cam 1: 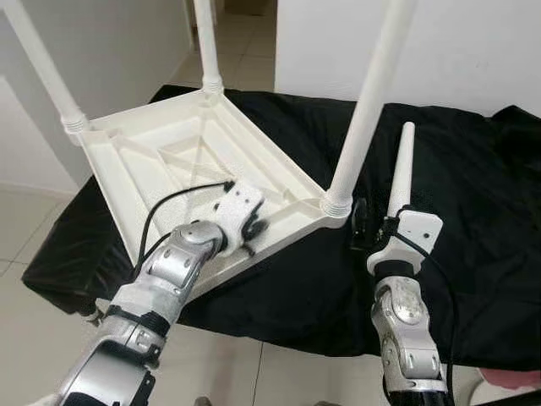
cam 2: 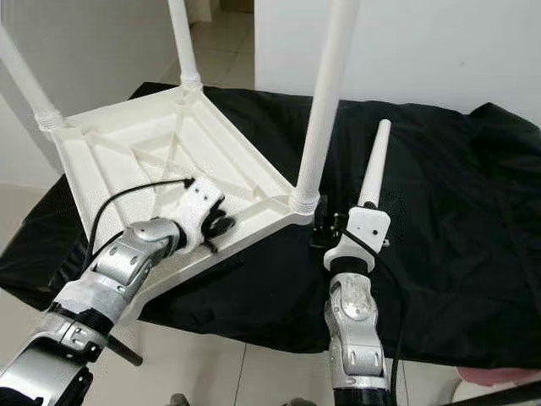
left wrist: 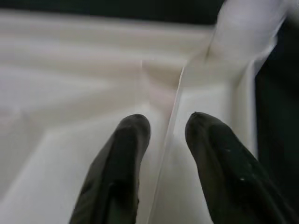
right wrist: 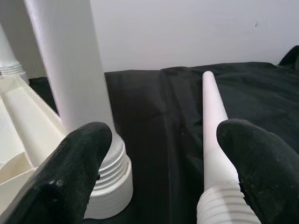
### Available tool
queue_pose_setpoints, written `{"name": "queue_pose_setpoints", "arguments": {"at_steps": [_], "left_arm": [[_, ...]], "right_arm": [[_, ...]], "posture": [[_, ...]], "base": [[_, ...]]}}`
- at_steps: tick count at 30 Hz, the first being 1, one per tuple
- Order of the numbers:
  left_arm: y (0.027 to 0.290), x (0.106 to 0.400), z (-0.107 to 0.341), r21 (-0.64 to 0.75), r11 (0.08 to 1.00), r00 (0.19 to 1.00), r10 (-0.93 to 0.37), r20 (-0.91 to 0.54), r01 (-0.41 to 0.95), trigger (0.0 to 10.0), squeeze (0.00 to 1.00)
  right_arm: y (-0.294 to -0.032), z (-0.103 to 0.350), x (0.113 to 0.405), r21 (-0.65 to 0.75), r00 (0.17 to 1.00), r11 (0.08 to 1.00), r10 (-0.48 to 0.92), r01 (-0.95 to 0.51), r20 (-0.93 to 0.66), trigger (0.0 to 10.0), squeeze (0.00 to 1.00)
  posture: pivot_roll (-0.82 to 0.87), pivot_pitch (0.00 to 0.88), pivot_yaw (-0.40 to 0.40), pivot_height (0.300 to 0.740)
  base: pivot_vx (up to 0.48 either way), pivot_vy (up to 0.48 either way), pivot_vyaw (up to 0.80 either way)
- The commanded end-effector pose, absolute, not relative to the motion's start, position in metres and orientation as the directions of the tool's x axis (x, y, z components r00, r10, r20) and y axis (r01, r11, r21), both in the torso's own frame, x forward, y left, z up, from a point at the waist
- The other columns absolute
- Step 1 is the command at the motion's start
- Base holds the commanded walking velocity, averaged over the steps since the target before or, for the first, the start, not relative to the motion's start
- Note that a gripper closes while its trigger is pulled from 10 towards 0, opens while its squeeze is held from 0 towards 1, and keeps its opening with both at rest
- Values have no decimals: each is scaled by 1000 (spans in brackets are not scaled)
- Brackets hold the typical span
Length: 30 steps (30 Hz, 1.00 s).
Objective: Building children table
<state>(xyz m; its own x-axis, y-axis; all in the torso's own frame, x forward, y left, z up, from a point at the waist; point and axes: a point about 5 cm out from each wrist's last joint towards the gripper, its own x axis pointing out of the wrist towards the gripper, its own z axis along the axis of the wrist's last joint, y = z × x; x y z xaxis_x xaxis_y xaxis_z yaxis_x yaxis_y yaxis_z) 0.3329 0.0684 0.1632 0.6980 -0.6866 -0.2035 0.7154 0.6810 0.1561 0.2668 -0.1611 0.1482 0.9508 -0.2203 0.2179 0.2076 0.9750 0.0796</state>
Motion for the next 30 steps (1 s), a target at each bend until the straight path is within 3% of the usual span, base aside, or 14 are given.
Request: {"name": "queue_pose_setpoints", "arguments": {"at_steps": [1,2,3,4,10,15,18,30], "left_arm": [[67,328,168,159,642,661,-730,-173,750,10000,1000],[66,327,171,180,632,657,-736,-164,753,10000,831],[65,326,174,192,622,649,-745,-155,759,10000,161],[64,325,179,190,613,639,-757,-138,767,10000,0],[70,323,194,75,608,612,-787,-74,791,10000,0],[80,324,194,84,602,608,-789,-90,794,10000,0],[93,327,194,126,635,647,-756,-98,762,10000,0],[93,328,200,109,686,693,-718,-57,719,10000,0]], "right_arm": [[-162,146,267,82,946,969,-244,231,213,10000,0],[-163,145,267,82,946,968,-248,235,209,10000,0],[-163,145,267,83,945,968,-251,239,207,10000,0],[-164,144,267,85,945,966,-255,243,204,10000,0],[-165,139,264,95,946,963,-266,253,183,10000,0],[-163,137,264,98,950,964,-259,245,174,10000,0],[-159,136,267,103,958,971,-232,216,170,10000,0],[-152,136,271,113,972,981,-175,158,160,10000,0]], "posture": [[-82,2,42,740],[-82,2,42,740],[-83,6,45,740],[-82,6,44,740],[-81,10,48,740],[-77,10,47,740],[-72,13,44,740],[-80,14,38,740]], "base": [[0,0,0],[0,0,0],[0,0,0],[0,0,0],[0,0,0],[0,0,0],[0,0,0],[0,0,0]]}}
